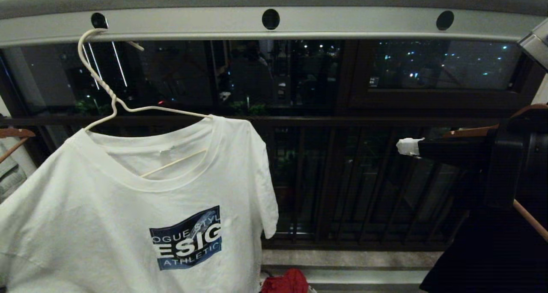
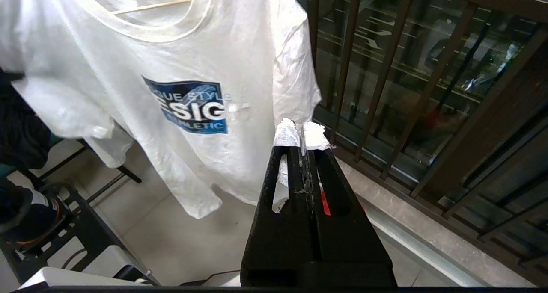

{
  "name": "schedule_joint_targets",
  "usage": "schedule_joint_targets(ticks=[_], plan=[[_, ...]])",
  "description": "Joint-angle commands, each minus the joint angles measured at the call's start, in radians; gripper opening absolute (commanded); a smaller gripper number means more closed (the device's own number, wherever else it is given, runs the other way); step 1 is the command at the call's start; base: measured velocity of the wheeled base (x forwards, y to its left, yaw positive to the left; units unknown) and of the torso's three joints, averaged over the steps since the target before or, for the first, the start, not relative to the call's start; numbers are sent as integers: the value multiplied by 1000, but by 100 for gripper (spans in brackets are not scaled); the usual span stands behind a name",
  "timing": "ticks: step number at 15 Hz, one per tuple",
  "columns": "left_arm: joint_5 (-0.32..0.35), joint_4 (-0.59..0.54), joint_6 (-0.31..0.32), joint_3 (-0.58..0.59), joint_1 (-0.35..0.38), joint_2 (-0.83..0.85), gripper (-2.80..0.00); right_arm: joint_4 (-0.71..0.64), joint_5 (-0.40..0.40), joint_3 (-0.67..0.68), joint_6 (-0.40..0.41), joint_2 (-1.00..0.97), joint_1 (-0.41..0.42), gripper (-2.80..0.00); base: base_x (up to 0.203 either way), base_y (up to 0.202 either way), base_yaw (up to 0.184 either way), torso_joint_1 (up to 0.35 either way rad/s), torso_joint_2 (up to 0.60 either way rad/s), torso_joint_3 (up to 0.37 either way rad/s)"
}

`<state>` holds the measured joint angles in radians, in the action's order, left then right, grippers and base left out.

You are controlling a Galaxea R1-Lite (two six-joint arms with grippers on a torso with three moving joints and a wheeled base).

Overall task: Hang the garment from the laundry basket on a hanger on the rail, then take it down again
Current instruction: Take the clothes off the clothes rack

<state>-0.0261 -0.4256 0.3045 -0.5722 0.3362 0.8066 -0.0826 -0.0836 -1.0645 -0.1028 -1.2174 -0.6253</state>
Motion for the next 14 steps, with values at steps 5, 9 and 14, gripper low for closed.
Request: schedule_joint_targets(ticks=[5,9,14], plan=[[-38,-2,7,70,1,-14,-280,0,-1,0,0,-1,-1,-280,0,0,0,0,0,0],[-40,-2,27,93,1,-9,-280,0,1,0,0,-1,-1,-280,0,0,0,0,0,0],[-83,-2,30,105,1,-9,-280,0,1,0,0,1,-1,-280,0,0,0,0,0,0]])
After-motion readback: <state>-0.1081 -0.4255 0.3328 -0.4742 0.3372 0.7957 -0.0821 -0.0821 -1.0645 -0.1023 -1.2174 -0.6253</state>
